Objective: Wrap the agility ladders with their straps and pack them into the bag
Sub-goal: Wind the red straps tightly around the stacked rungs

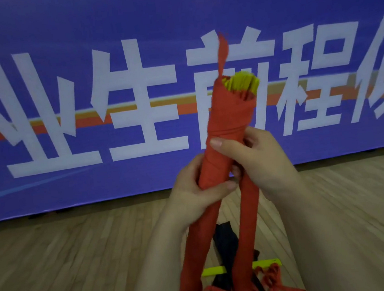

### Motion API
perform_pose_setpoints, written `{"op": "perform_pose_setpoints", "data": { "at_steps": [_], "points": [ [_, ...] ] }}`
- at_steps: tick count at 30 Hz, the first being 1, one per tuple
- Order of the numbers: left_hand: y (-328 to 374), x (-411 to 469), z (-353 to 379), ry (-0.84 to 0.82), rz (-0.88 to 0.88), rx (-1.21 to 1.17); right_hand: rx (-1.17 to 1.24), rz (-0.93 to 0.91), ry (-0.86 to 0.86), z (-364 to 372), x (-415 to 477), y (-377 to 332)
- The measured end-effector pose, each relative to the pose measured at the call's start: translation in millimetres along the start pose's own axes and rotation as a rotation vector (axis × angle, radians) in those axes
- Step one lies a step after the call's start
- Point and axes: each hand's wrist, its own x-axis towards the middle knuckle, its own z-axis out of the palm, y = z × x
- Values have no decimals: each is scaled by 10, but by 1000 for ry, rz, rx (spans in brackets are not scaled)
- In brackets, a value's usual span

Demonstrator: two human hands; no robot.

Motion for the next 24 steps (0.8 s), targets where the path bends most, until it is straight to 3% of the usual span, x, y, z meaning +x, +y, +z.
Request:
{"op": "perform_pose_setpoints", "data": {
  "at_steps": [2,4,6,9,13,15,17,19,21,24],
  "points": [
    [9,-1,48,109,-11,134,-62,55,-37,4,6,-19],
    [39,-32,188,321,-86,260,-185,133,-69,-16,21,-25],
    [76,-77,314,462,-96,390,-225,120,-26,-21,14,-34],
    [95,-137,270,372,-14,436,-235,-42,134,-33,-24,-7],
    [149,-133,36,-28,-1,-24,64,-66,58,4,-128,-68],
    [186,-139,39,-128,-51,-211,88,-71,34,19,-149,-138],
    [237,-149,113,-20,-62,-191,-83,-19,0,-27,-141,-192],
    [239,-153,222,234,-39,27,-371,106,-62,-90,-137,-231],
    [244,-147,294,431,-17,314,-479,155,-61,-106,-137,-238],
    [223,-154,287,366,40,406,-339,86,-81,-145,-166,-230]
  ]
}}
